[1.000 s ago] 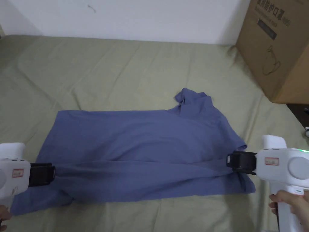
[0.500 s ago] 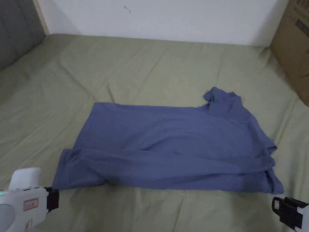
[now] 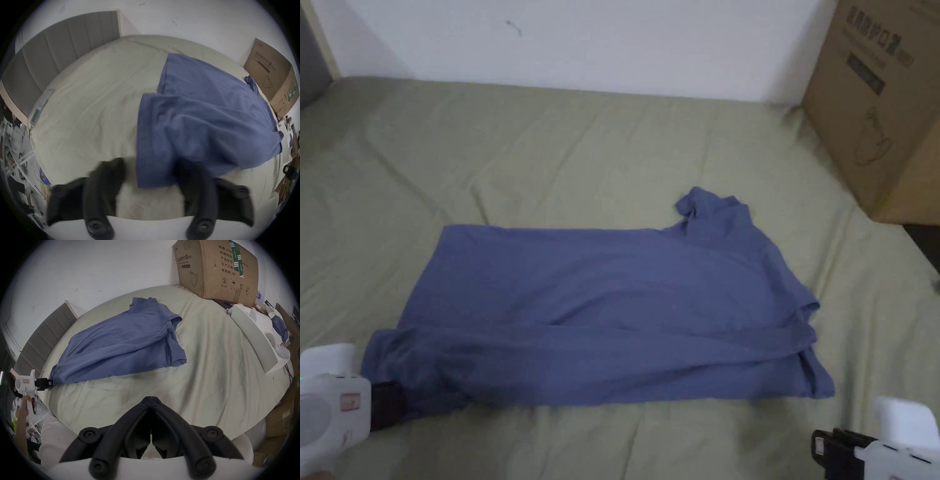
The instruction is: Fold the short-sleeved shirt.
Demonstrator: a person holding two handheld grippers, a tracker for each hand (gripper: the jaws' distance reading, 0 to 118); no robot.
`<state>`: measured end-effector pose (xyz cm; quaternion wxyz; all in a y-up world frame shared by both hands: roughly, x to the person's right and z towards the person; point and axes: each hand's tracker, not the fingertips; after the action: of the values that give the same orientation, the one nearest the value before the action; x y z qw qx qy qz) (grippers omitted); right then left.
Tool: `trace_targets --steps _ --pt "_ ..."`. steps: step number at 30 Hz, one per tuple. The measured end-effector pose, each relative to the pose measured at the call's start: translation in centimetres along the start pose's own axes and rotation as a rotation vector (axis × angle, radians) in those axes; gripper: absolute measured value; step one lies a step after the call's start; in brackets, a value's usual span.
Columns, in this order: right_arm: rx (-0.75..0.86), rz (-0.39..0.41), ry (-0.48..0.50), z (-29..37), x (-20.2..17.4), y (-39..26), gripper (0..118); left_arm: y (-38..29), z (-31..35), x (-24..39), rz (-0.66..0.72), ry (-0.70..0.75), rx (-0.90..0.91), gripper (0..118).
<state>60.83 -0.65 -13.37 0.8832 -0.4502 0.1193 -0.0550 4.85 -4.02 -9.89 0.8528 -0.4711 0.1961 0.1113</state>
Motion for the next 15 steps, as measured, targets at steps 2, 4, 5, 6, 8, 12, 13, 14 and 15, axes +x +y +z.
trace_targets --steps 2,4,5,6,8,12,13,14,15 --pt "0.004 0.009 0.002 -0.6 0.4 0.6 13 0.4 0.0 0.6 0.012 0.012 0.015 4" --pt "0.010 0.063 0.021 -1.4 0.6 1.5 55 1.0 -0.6 1.5 0.025 0.019 -0.022 3" --pt "0.015 0.086 0.024 -2.0 0.7 2.1 63 1.0 -0.9 1.7 -0.004 0.057 -0.029 3" --pt "0.017 0.099 0.026 -2.6 0.8 2.6 72 1.0 -0.9 1.9 -0.011 0.049 -0.017 3" --pt "0.012 0.120 0.014 -4.3 1.3 4.0 103 1.1 -0.4 1.9 -0.033 0.050 -0.013 3" --pt "-0.004 0.209 -0.107 -8.1 2.5 6.2 107 1.4 1.8 1.9 -0.008 0.013 -0.006 3" --pt "-0.024 0.247 -0.178 -9.0 2.4 6.6 106 1.1 1.0 0.5 0.004 0.000 -0.001 3" --pt "-0.031 0.277 -0.198 -9.5 2.1 6.7 103 1.1 1.0 0.2 0.010 -0.010 0.003 3" --pt "-0.027 0.301 -0.182 -10.0 2.2 6.7 100 1.2 1.2 0.1 0.014 -0.015 0.003 3"
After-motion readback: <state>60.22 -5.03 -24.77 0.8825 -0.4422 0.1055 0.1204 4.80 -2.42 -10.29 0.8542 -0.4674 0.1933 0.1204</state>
